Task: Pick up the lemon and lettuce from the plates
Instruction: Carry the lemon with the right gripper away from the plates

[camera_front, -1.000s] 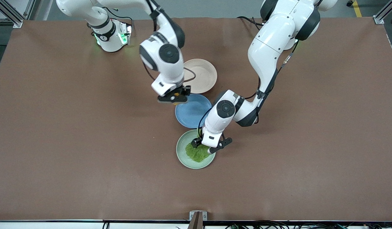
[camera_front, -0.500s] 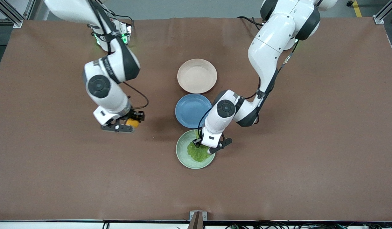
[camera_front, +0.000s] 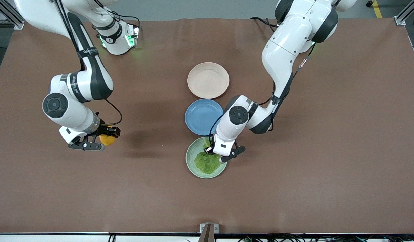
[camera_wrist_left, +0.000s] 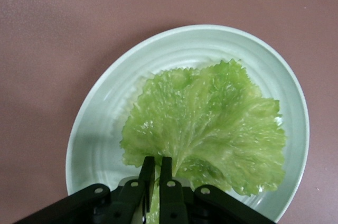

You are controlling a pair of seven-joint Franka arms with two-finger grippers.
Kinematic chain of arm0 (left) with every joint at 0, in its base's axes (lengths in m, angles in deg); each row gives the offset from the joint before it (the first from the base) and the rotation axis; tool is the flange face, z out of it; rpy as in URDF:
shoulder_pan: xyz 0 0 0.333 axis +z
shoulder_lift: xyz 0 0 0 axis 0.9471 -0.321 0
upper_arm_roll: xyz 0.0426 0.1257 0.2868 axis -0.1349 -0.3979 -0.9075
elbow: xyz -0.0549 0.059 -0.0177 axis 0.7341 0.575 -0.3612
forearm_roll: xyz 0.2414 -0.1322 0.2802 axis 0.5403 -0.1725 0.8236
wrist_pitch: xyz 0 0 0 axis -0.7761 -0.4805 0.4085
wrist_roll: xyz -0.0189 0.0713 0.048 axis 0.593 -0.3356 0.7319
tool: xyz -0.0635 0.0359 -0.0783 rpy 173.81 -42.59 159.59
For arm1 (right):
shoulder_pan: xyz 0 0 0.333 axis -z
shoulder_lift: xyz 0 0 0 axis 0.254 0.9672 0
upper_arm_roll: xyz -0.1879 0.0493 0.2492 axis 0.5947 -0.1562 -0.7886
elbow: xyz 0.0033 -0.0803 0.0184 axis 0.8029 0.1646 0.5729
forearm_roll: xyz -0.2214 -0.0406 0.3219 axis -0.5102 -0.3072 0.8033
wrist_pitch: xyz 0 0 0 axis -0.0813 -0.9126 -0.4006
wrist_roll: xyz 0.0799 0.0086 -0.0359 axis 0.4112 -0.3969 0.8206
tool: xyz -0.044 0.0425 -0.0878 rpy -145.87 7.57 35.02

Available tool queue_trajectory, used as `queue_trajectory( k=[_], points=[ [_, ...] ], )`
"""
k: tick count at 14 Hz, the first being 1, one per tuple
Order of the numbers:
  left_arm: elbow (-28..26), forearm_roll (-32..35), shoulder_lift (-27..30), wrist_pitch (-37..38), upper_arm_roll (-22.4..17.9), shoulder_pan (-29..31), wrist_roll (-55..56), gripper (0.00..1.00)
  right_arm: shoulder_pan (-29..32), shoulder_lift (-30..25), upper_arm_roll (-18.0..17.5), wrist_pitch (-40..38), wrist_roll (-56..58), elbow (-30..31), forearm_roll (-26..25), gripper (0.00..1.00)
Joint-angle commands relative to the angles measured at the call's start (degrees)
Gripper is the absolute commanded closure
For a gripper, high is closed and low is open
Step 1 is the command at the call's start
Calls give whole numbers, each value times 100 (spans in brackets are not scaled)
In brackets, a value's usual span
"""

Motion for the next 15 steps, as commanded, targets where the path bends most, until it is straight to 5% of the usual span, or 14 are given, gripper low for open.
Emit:
queue_trajectory(
  k=[1,7,15],
  points=[
    [10,77,-4,-17,-29,-32,59,100,178,-105,-141,676,249,680,-31,98],
    [36,25,172,26,-11,3,76,100,247,298,-141,1310,1039,980,-31,98],
    [-16,24,891,773,6,91,111,100,459,54,-167,1680,1453,1911,-22,97]
  ],
)
